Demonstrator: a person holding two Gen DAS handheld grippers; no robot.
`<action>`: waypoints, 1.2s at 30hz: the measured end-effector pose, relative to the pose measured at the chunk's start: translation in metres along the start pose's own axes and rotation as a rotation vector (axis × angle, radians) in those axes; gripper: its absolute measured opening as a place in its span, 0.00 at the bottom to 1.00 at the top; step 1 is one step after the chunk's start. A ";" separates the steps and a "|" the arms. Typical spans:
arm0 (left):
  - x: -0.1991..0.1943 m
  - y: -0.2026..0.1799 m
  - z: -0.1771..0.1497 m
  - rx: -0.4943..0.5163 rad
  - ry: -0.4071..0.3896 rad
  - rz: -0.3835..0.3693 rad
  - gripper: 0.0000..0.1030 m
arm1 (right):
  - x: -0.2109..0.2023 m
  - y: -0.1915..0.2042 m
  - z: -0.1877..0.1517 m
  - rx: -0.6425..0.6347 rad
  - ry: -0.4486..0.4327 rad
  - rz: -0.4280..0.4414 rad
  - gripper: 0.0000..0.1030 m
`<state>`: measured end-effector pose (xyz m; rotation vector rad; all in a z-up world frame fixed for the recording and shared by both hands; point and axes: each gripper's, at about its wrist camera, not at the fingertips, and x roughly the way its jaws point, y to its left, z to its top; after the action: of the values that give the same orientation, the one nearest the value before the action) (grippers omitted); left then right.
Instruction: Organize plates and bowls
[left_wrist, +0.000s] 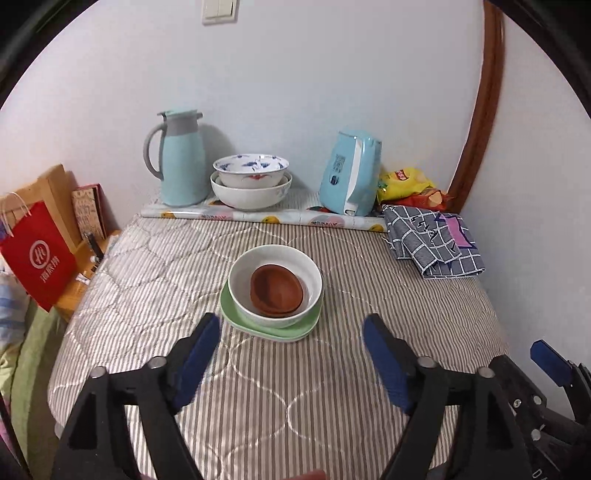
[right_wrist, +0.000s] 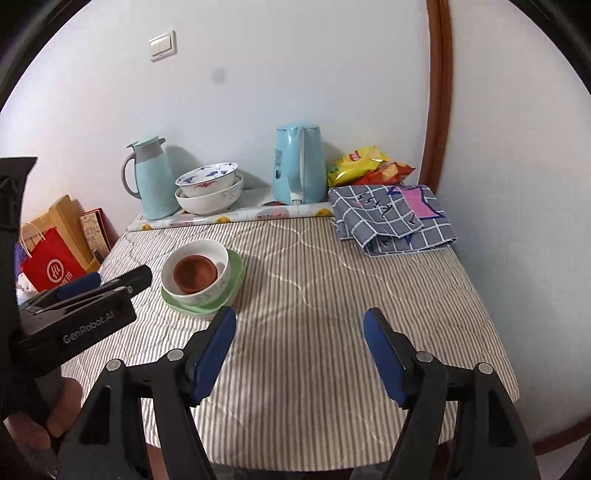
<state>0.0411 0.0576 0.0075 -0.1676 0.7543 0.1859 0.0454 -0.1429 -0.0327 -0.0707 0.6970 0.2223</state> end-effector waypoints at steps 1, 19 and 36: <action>-0.005 -0.001 -0.002 0.003 -0.009 0.005 0.88 | -0.003 -0.001 -0.003 -0.002 -0.009 -0.002 0.83; -0.054 -0.008 -0.032 0.027 -0.078 0.045 0.93 | -0.040 -0.016 -0.039 0.007 -0.046 -0.034 0.91; -0.070 -0.008 -0.041 0.025 -0.093 0.041 0.93 | -0.063 -0.020 -0.046 0.018 -0.076 -0.052 0.91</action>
<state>-0.0342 0.0333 0.0277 -0.1192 0.6675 0.2222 -0.0260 -0.1803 -0.0280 -0.0625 0.6208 0.1674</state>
